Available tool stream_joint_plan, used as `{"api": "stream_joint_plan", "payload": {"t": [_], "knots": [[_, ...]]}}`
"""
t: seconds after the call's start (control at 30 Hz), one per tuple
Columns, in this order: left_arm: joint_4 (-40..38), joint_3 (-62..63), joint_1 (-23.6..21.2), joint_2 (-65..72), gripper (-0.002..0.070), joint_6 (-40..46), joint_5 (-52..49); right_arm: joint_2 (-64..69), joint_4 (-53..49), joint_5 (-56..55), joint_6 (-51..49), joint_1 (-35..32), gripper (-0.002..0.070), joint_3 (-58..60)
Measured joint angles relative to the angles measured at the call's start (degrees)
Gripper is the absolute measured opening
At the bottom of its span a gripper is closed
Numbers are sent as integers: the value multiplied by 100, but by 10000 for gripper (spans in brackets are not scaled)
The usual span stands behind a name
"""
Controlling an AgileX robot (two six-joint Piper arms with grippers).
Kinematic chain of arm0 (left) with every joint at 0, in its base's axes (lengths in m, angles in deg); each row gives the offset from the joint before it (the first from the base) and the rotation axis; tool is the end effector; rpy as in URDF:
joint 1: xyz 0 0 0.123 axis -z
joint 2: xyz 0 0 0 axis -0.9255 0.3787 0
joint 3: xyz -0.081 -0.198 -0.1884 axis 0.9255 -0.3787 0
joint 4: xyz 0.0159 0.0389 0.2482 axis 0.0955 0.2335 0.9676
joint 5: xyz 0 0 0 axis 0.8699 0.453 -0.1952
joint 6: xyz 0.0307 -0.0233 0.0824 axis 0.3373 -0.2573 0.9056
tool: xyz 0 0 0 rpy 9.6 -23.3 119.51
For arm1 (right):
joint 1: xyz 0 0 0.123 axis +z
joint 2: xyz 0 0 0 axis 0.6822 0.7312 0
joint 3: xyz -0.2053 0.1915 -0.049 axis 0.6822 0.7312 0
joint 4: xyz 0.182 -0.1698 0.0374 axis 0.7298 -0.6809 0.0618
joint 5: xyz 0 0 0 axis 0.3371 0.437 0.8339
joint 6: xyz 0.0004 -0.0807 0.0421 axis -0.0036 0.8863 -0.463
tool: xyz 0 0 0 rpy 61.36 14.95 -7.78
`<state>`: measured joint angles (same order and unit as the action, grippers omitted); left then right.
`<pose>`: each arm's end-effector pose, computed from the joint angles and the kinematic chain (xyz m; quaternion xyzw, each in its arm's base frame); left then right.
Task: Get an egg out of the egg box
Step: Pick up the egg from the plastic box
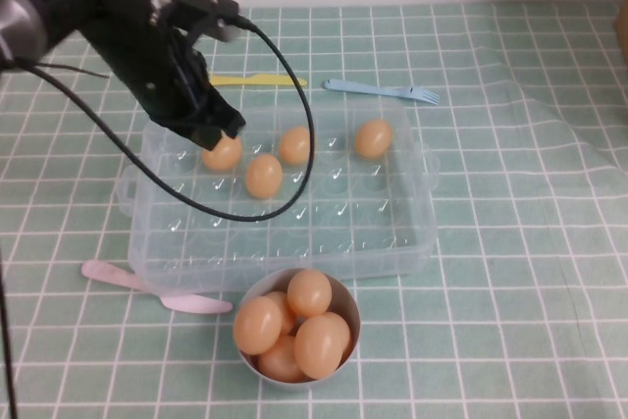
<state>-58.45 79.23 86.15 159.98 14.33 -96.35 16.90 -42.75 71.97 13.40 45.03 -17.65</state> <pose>0.3947 -0.1431 0.2871 0.3106 0.9319 -0.0619 0.1766 0.0521 0.0098 0.1725 -0.0230 0.8006 0.0586 0.5958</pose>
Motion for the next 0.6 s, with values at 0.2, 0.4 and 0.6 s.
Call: {"api": "stream_joint_plan", "payload": {"t": [0.2,0.4,0.6], "knots": [[473,169,179,437,-2,31,276,0,0,0,0,0,-17,0],[776,200,179,539,125,109,441,0,0,0,0,0,-17,0],[776,204,179,663,447,107,651,0,0,0,0,0,-17,0]]}}
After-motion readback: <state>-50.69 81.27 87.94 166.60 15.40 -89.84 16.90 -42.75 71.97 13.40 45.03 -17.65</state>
